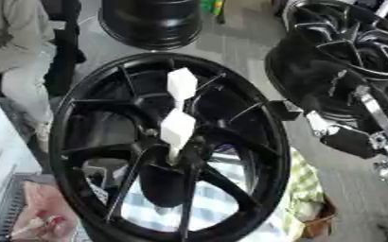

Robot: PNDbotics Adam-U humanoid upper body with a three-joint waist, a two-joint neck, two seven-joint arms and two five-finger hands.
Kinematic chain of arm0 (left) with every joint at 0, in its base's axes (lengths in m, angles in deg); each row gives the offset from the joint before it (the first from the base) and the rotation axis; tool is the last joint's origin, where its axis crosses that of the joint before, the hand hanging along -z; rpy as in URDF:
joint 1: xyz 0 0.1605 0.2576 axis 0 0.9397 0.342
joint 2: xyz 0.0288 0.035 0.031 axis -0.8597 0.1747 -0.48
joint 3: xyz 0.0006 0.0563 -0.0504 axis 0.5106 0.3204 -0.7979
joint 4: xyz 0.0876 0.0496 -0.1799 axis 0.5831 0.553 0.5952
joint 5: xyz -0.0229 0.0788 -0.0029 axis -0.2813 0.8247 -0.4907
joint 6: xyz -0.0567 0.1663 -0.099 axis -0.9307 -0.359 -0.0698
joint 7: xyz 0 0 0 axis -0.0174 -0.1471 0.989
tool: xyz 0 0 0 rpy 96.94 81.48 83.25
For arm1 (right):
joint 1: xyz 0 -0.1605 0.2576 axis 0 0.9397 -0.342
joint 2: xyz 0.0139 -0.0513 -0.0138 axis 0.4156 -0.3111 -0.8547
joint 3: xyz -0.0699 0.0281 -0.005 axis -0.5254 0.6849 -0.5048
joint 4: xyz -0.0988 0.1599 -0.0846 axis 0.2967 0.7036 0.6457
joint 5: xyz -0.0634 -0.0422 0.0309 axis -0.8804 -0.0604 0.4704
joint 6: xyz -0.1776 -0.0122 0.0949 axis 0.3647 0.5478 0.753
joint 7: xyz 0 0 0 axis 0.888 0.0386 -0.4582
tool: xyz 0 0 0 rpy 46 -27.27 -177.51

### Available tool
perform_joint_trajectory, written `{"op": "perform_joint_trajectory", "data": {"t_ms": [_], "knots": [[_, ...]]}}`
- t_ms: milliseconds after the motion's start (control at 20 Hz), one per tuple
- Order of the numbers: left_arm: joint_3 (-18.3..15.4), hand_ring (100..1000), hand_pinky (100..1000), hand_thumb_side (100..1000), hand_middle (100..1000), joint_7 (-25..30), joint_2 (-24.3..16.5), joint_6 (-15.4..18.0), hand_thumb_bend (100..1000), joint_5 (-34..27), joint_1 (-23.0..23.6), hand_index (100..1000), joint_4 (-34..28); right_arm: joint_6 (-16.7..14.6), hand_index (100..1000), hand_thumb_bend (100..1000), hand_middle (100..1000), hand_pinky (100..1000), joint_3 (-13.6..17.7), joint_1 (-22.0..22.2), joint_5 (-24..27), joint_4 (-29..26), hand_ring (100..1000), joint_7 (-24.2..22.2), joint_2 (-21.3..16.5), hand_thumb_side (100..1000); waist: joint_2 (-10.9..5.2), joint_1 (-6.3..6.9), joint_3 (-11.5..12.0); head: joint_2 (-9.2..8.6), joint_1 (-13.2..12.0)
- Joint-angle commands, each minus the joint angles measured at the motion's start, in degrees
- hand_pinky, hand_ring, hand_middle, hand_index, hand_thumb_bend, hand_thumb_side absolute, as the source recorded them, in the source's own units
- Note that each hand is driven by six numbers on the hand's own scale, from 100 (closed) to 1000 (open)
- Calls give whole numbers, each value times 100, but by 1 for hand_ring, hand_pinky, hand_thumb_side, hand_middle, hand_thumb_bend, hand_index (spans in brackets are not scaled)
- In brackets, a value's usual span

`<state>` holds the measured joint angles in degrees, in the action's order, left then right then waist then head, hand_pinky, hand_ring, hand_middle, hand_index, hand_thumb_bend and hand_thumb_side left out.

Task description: Pull the pin out of the wheel hub.

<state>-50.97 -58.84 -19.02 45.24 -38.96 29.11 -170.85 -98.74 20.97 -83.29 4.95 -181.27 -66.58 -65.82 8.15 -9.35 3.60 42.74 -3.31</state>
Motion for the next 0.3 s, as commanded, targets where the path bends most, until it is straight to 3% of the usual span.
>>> {"op": "perform_joint_trajectory", "data": {"t_ms": [50,300], "knots": [[-16,791,739,607,785,17,-58,-18,450,55,-13,854,-134,0,909,100,787,676,107,-35,-1,-35,789,41,-85,291,-42,25,10,-18,-37],[8,791,734,608,785,47,-45,-31,450,112,3,854,-152,13,909,100,787,676,122,-11,47,-57,789,69,-83,292,-9,-40,29,-20,-95]]}}
